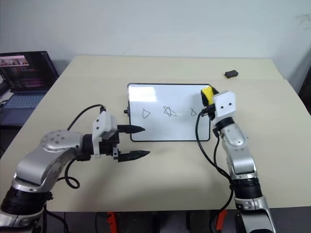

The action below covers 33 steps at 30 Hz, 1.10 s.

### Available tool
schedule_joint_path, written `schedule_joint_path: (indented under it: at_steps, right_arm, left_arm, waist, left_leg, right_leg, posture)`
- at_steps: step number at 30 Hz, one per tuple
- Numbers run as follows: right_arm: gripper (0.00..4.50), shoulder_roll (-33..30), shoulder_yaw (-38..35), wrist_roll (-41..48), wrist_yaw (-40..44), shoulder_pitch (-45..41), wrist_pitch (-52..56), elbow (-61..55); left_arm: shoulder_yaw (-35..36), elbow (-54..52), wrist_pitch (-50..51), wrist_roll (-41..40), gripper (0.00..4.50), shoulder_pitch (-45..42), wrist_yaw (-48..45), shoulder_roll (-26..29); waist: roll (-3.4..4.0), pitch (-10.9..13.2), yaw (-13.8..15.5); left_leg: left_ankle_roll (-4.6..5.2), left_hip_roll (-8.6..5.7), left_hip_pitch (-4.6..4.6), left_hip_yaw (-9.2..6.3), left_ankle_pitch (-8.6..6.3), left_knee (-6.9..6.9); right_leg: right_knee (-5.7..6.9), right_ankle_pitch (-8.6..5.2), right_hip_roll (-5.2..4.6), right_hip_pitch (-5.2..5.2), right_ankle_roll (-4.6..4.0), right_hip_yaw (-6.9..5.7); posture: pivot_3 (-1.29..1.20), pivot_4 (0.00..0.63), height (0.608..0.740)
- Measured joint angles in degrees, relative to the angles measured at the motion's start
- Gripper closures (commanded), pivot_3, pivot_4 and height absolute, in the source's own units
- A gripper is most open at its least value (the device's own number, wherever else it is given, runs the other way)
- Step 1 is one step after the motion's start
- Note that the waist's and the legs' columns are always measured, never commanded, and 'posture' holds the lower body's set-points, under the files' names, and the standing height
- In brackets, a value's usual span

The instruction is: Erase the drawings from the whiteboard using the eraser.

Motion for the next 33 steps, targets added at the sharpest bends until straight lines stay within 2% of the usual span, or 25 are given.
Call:
schedule_joint_path:
  at_steps: [14,24,33]
  right_arm:
    - [3.38,1.07,0.30,0.00,0.96,-3.03,-6.07,8.16]
    - [3.38,2.50,0.00,-0.06,0.20,-4.26,-6.94,11.08]
    - [3.38,0.51,-0.16,-1.25,-0.02,-6.76,-6.34,14.44]
  left_arm:
    - [0.31,-4.90,1.81,0.03,0.00,2.71,3.51,0.24]
    - [-0.03,-4.96,4.07,1.15,0.00,0.04,6.96,0.38]
    - [-2.33,-4.34,4.97,1.15,0.00,-3.67,5.70,0.10]
  waist:
    - [0.00,0.00,0.01]
    - [0.00,0.00,0.00]
    - [0.00,0.00,-0.05]
  left_leg:
    - [0.00,0.01,0.00,-0.01,0.00,0.01]
    - [0.00,0.01,-0.01,-0.01,0.00,0.00]
    - [-0.01,0.01,0.00,0.01,0.00,0.00]
  right_leg:
    - [0.01,0.00,-0.01,-0.01,-0.01,0.00]
    - [0.00,0.00,-0.01,-0.01,-0.01,0.00]
    - [0.01,0.00,-0.01,-0.02,-0.01,0.01]
  posture:
    - [0.00,0.150,0.740]
    - [0.00,0.150,0.740]
    - [0.00,0.150,0.740]
